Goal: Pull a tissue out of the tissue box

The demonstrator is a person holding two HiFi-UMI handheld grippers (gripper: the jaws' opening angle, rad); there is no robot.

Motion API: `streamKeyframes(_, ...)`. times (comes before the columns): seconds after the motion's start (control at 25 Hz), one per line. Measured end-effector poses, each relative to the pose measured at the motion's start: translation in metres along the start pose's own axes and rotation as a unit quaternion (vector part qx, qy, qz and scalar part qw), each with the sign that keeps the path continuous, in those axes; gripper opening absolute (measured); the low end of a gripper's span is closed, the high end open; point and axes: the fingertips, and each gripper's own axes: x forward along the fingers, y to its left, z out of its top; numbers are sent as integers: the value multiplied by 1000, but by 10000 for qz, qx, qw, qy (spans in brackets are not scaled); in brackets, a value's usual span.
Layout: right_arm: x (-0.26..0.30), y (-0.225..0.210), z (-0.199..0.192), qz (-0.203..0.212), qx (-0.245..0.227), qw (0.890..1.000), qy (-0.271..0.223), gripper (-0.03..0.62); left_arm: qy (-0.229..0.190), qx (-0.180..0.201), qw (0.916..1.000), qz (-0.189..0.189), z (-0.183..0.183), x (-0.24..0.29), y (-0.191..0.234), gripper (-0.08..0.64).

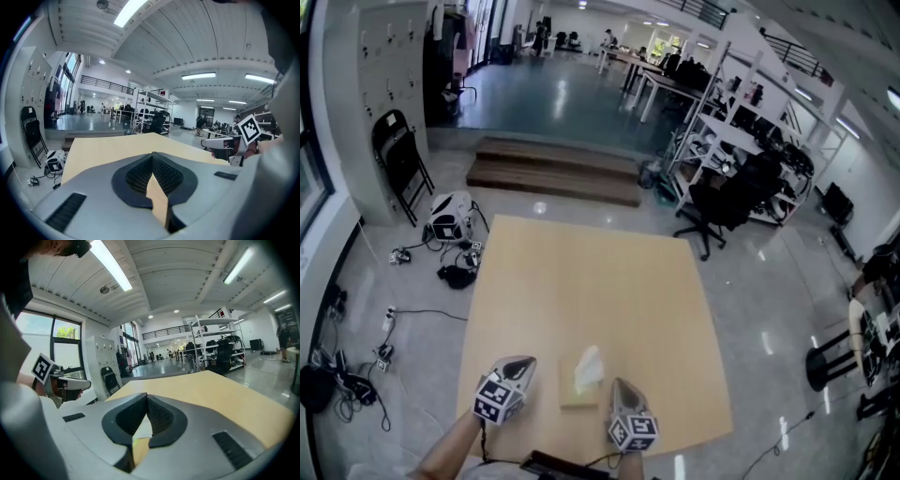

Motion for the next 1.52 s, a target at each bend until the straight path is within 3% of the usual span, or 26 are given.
streamKeyframes(0.76,41,-15,-38,325,365,9971,586,9,515,-192,9985,-5,-27,42,8,8)
streamKeyframes(1.16,61,-20,-60,350,451,9942,912,11,747,-301,9968,8,-41,52,15,8)
streamKeyframes(1.36,64,-25,-57,263,661,9940,830,12,907,-318,9954,-26,-49,52,17,8)
streamKeyframes(1.52,64,-29,-62,321,838,9921,880,52,883,-388,9953,-1,-50,54,18,8)
